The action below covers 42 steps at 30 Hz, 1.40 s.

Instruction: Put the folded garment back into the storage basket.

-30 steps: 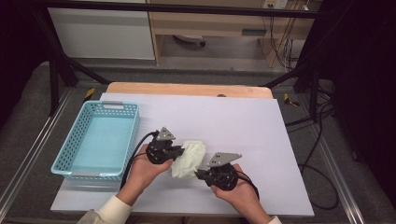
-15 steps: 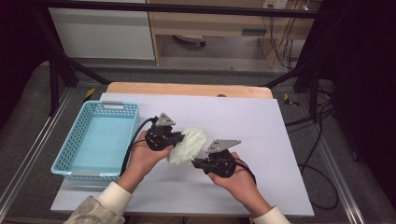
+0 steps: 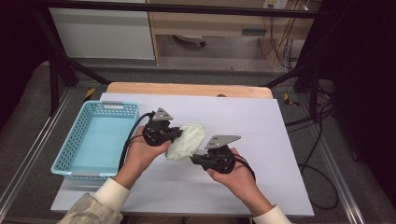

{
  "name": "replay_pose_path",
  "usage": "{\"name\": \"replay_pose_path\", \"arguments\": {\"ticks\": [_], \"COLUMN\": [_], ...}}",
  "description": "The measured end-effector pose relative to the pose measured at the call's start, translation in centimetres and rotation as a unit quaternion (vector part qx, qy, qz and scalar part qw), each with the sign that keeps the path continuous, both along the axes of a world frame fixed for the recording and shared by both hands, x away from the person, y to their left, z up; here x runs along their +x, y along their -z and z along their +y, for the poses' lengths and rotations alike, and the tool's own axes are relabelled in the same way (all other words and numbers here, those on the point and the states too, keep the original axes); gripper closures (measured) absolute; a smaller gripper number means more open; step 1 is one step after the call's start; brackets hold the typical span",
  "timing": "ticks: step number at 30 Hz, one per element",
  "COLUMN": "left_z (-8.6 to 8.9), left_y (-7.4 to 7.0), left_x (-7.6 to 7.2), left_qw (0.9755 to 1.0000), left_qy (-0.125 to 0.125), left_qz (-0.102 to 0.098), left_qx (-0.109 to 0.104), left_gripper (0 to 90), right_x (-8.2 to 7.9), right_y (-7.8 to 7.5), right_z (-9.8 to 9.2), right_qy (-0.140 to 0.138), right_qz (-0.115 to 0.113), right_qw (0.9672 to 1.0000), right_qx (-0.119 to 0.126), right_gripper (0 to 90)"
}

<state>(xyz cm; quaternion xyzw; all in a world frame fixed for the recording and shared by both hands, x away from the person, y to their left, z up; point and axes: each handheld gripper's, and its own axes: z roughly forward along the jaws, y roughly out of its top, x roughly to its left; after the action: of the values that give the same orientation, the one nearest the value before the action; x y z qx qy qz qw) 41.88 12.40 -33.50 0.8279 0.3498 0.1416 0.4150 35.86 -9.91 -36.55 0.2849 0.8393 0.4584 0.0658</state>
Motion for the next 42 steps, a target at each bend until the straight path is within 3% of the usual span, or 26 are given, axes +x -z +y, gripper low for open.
{"name": "replay_pose_path", "arguments": {"ticks": [8,26,42], "left_z": [1.2,4.6,8.4], "left_y": [-0.9,-2.8,-3.7], "left_x": [0.8,2.2,2.3], "left_qw": [0.9999,0.9993,0.9978], "left_qy": [-0.009,-0.030,-0.061], "left_qz": [-0.005,-0.021,-0.024], "left_qx": [-0.003,0.005,-0.005], "left_gripper": [82.1,82.1,82.1], "right_x": [1.2,3.7,4.9], "right_y": [-0.8,-2.5,-3.9], "right_z": [0.8,5.3,8.3], "right_qy": [-0.001,-0.032,-0.048], "right_qz": [0.002,-0.007,-0.021], "right_qw": [1.0000,0.9995,0.9986], "right_qx": [0.000,0.000,-0.006], "right_gripper": [88.3,88.3,88.3]}}
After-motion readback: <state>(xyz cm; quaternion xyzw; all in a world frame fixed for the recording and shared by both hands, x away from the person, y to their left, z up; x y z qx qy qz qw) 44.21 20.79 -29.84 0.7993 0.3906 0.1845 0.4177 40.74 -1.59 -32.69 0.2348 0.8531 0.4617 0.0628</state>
